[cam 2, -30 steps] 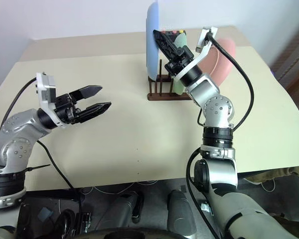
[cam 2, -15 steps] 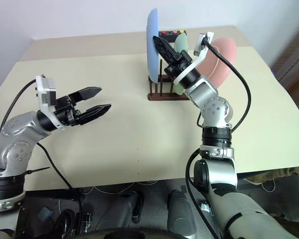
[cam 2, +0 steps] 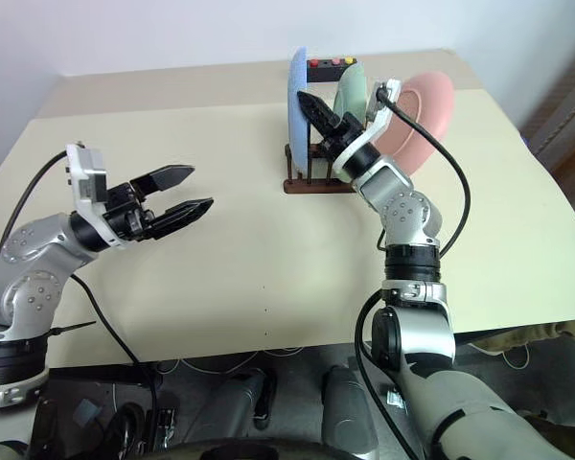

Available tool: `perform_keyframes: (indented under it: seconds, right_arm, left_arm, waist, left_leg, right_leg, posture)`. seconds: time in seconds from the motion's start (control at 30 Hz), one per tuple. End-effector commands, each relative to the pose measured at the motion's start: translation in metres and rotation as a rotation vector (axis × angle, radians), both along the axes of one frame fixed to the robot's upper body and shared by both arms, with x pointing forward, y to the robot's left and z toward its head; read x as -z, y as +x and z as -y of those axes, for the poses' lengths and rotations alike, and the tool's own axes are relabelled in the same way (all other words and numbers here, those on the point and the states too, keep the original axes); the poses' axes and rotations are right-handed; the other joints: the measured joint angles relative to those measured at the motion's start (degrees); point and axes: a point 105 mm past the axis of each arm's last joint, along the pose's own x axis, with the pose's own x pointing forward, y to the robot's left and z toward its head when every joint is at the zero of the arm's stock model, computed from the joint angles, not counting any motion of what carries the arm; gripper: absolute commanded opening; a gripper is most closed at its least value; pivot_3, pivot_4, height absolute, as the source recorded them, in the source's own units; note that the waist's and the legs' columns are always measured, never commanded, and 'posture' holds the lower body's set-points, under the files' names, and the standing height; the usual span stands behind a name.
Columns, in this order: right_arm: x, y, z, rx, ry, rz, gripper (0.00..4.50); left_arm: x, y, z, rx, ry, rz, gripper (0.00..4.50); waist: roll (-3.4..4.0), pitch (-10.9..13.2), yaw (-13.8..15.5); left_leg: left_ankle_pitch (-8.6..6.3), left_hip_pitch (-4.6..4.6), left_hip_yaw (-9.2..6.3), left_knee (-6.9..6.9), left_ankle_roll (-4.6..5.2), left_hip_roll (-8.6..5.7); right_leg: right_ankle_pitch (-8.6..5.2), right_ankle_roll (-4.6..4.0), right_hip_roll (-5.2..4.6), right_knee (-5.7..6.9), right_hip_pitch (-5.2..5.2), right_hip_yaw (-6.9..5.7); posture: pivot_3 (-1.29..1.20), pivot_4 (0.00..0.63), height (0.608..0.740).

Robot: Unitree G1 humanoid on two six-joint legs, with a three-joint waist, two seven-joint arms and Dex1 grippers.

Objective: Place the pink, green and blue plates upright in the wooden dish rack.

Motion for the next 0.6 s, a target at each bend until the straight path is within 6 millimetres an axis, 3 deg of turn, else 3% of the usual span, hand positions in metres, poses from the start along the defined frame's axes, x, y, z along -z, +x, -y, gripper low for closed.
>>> perform_keyframes:
  seconds: [0.03, 0.1, 0.2, 0.43, 0.6]
  right_arm:
    - [-0.011, -0.003, -0.006, -0.01, -0.016, 0.052, 0.05]
    - [-0.009, -0.004, -0.007, -0.015, -0.031, 0.056, 0.05]
    - [-0.007, -0.005, -0.008, -0.016, -0.055, 0.069, 0.89]
    - [-0.01, -0.006, -0.007, -0.003, -0.069, 0.088, 4.39]
    - [-0.021, -0.016, -0.013, -0.004, -0.124, 0.166, 4.39]
  left_arm:
    - [-0.011, -0.005, 0.002, 0.008, 0.01, 0.059, 3.99]
    - [-0.011, -0.005, 0.002, 0.008, 0.009, 0.059, 3.99]
    - [-0.011, -0.004, 0.002, 0.007, 0.01, 0.059, 3.99]
    - [-0.01, -0.004, 0.003, 0.013, 0.006, 0.056, 3.99]
    - [-0.011, -0.004, 0.004, 0.021, -0.002, 0.052, 3.99]
  waist:
    - [0.0, 0.0, -0.03]
    - [0.0, 0.0, -0.02]
    - [0.0, 0.0, -0.03]
    - [0.0, 0.0, 0.02]
    - [0.0, 0.0, 0.02]
  left_leg:
    - [0.0, 0.0, 0.0, -0.01, 0.0, 0.0]
    - [0.0, 0.0, 0.0, 0.0, 0.0, 0.0]
    - [0.0, 0.0, 0.0, -0.01, 0.0, 0.0]
    - [0.0, 0.0, 0.0, -0.01, 0.0, 0.0]
    - [0.0, 0.0, 0.0, -0.02, 0.0, 0.0]
  right_leg:
    - [0.0, 0.0, 0.0, 0.0, 0.0, 0.0]
    - [0.0, 0.0, 0.0, 0.0, 0.0, 0.0]
    - [0.0, 0.0, 0.01, 0.0, 0.0, 0.0]
    - [0.0, 0.0, 0.0, -0.01, 0.0, 0.0]
    - [0.0, 0.0, 0.0, -0.01, 0.0, 0.0]
  posture:
    - [0.0, 0.15, 0.74]
    - [0.0, 0.15, 0.74]
    - [0.0, 0.15, 0.74]
    - [0.0, 0.15, 0.74]
    - [0.0, 0.15, 0.74]
